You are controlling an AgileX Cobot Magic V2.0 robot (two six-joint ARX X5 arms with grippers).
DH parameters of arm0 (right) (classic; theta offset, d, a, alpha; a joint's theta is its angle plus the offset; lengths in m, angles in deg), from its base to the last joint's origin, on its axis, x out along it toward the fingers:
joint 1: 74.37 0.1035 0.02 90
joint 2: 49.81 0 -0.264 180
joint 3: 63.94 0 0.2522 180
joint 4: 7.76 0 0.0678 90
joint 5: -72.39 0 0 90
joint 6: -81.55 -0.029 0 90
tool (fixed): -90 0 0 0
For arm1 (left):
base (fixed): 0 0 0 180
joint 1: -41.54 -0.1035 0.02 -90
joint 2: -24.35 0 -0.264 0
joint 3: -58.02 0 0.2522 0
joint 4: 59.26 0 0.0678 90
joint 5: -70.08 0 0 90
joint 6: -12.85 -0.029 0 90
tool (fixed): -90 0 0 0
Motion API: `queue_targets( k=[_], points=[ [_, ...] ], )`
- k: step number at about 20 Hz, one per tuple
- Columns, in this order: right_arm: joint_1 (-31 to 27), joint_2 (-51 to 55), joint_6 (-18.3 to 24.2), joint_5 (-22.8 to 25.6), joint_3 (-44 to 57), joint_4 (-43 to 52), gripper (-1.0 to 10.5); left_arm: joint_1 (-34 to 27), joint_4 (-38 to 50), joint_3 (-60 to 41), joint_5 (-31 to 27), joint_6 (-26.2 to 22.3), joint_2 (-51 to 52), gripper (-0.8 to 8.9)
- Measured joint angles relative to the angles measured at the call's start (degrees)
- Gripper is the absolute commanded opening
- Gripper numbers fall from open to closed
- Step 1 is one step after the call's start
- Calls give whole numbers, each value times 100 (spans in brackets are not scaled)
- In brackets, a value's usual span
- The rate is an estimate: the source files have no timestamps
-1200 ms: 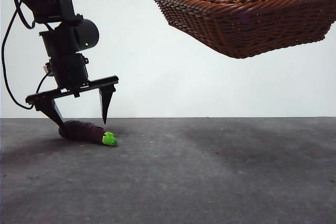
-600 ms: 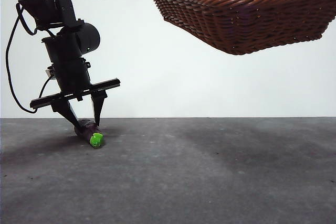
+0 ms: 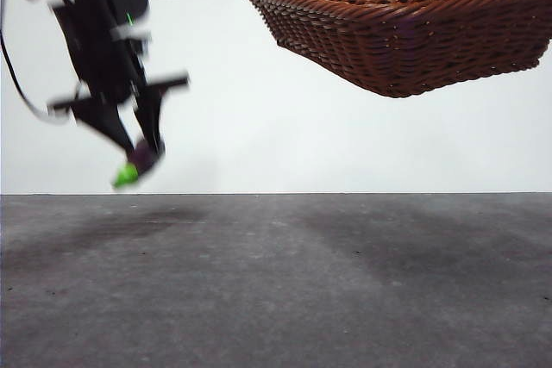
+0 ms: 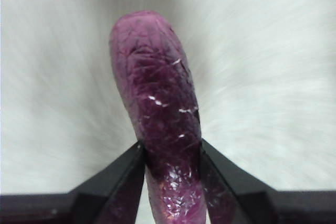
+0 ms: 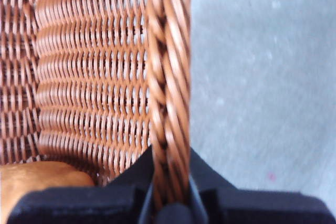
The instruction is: Help me put the vegetables on the table into the basket
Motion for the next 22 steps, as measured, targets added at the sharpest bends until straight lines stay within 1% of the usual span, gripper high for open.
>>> queue_targets(
  k=[1, 2, 4, 6, 7, 9, 10, 11, 12, 14, 16, 18, 20, 21, 22],
  points=[
    [0, -111, -17, 0, 0, -59, -12, -98, -83, 0, 42, -326, 404, -8],
    [2, -258, -24, 7, 0, -111, -12, -219, -146, 2, 278, -581, 734, -8],
    [17, -566, -72, 13, 0, -87, -12, -472, -439, 2, 977, -999, 1257, -8],
    [70, -870, -229, 13, 0, 94, -12, -575, -938, -2, 1578, -1401, 1709, -8],
    [129, -1034, -337, 13, 0, 234, -12, -573, -1029, -85, 1867, -1541, 1982, -8],
    [289, -1366, -535, 33, 0, 487, -12, -570, -826, -568, 2531, -1550, 2629, -8],
    [413, -1530, -651, 101, 2, 623, -12, -568, -601, -892, 2870, -1405, 2948, -8],
    [560, -1683, -765, 151, 2, 772, -12, -531, -334, -1246, 3187, -1158, 3235, -8],
    [715, -1808, -890, 164, 7, 911, -12, -446, 24, -1624, 3410, -820, 3464, -8],
    [1062, -1917, -1117, 201, 7, 1163, -12, -136, 1152, -2308, 3648, 140, 3611, -9],
    [1377, -1921, -1329, 304, 7, 1458, -12, 229, 2046, -2704, 3593, 1104, 3434, -9],
    [1598, -1921, -1545, 299, 7, 1674, -12, 651, 2796, -2822, 3224, 1882, 3176, -9],
    [1729, -1921, -1663, 297, 7, 1666, -12, 909, 3386, -2820, 3018, 2505, 2883, -9],
    [1757, -1921, -1709, 297, 7, 1670, -12, 933, 3543, -2817, 2975, 2774, 2715, -9],
    [1781, -1921, -1742, 299, 7, 1666, -12, 966, 3521, -2817, 2789, 2959, 2546, -9]
  ],
)
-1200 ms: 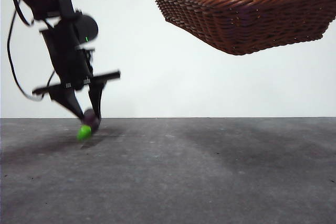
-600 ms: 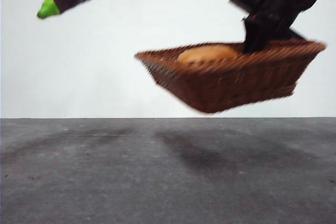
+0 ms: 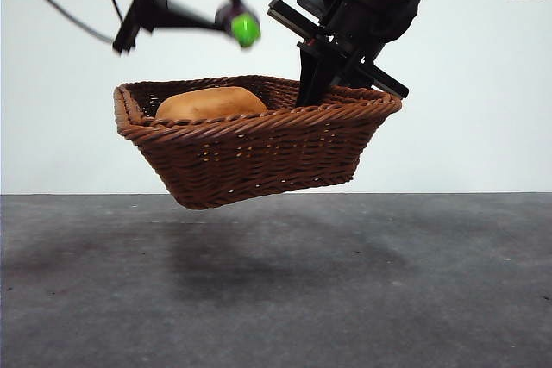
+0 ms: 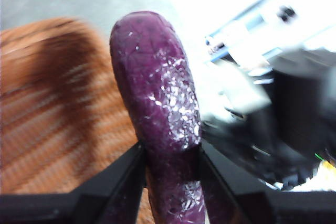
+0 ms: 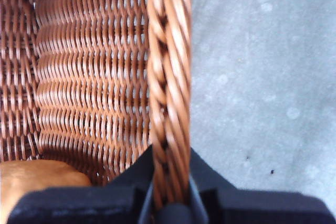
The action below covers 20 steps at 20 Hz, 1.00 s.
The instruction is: Help me put the vegetables on the table into the basket
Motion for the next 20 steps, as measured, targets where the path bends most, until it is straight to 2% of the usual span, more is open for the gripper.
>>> queue_targets(
  k=[2, 5, 10, 13, 20],
  points=[
    [0, 0, -48, 0, 0, 2, -12, 114, -232, -4, -452, 190, -258, -9],
    [-4, 0, -66, 9, 0, 4, -12, 251, 101, -2, -487, 490, -444, -9],
    [4, -2, -61, 15, 0, -33, -12, 400, -146, -2, -780, 671, -636, 11],
    [4, -2, -63, 13, 0, -20, -12, 424, -162, -2, -737, 675, -640, 295],
    [4, -2, -63, 13, 0, -37, -12, 424, -168, -2, -323, 658, -636, 292]
  ],
)
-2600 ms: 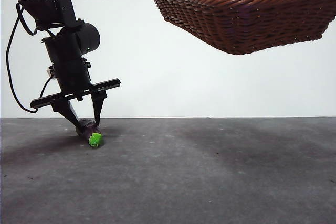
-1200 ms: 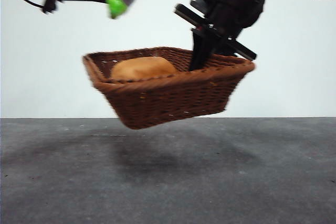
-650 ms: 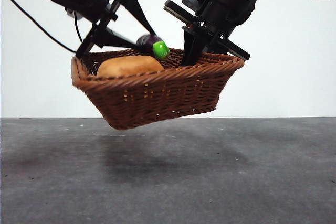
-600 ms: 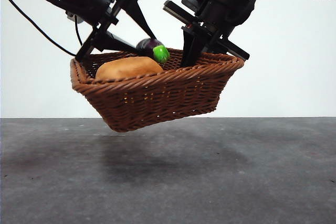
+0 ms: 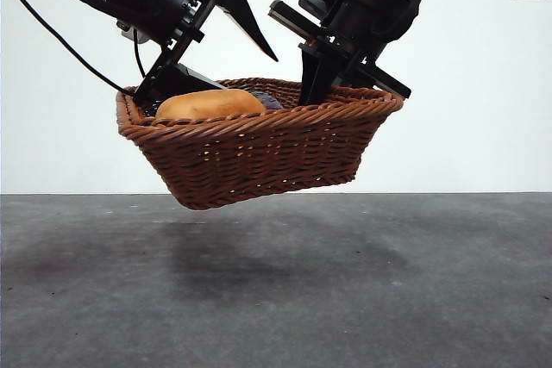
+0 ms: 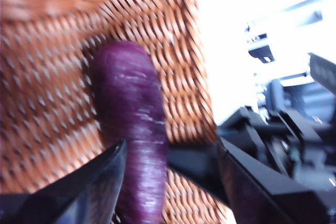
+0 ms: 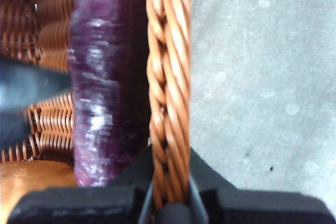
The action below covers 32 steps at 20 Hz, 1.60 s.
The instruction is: Help me put the vegetables on the table into the basket
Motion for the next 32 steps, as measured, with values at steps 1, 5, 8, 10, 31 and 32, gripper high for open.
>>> queue_targets(
  k=[1, 5, 8, 10, 31, 32],
  points=[
    [-4, 0, 2, 0, 0, 0, -12, 0, -11, 0, 46, -66, 44, 292],
    [-144, 0, 2, -83, 0, -2, -12, -205, -125, 0, 459, -601, 999, 291],
    [-391, 118, 4, -216, 0, -2, -12, -551, -1071, 0, 501, -1462, 2037, 165],
    [-658, 437, 0, -479, -13, -24, -12, -855, -1897, 0, 317, -2280, 2686, -8],
    [-3429, 835, 1209, -474, 562, -715, -12, -1368, -3862, 0, -431, -4944, 3657, -8],
    [-3429, 743, 1211, -525, 809, -461, -12, -1368, -3862, 0, -431, -4944, 3657, -8]
  ],
)
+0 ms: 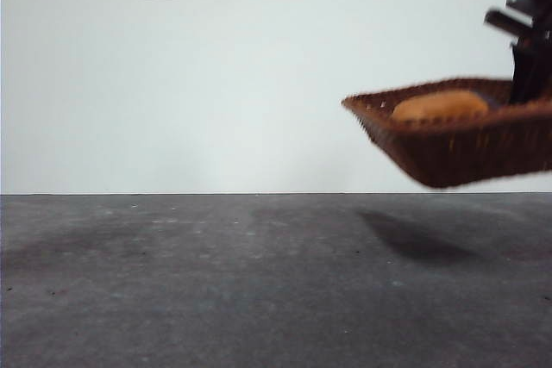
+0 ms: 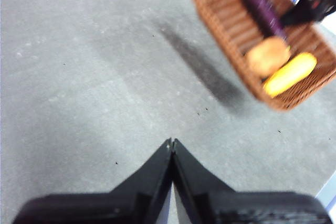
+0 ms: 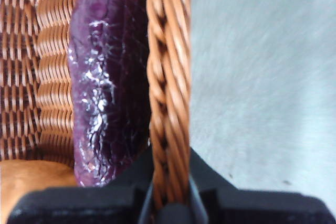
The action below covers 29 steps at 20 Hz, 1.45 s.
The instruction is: Help me put the vegetables on the table into the basket
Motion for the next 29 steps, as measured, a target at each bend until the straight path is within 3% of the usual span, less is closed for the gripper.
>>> queue_targets(
  k=[12, 15, 29],
  points=[
    [-4, -1523, 280, -175, 186, 553, -12, 0, -44, 0, 0, -4, -11, -8],
    [-13, -1576, 361, 35, 184, 579, -12, 0, -57, 0, 0, -7, -35, -8],
    [-15, -1589, 389, 52, 118, 116, -12, 0, -81, 0, 0, -26, -118, -8]
  ],
)
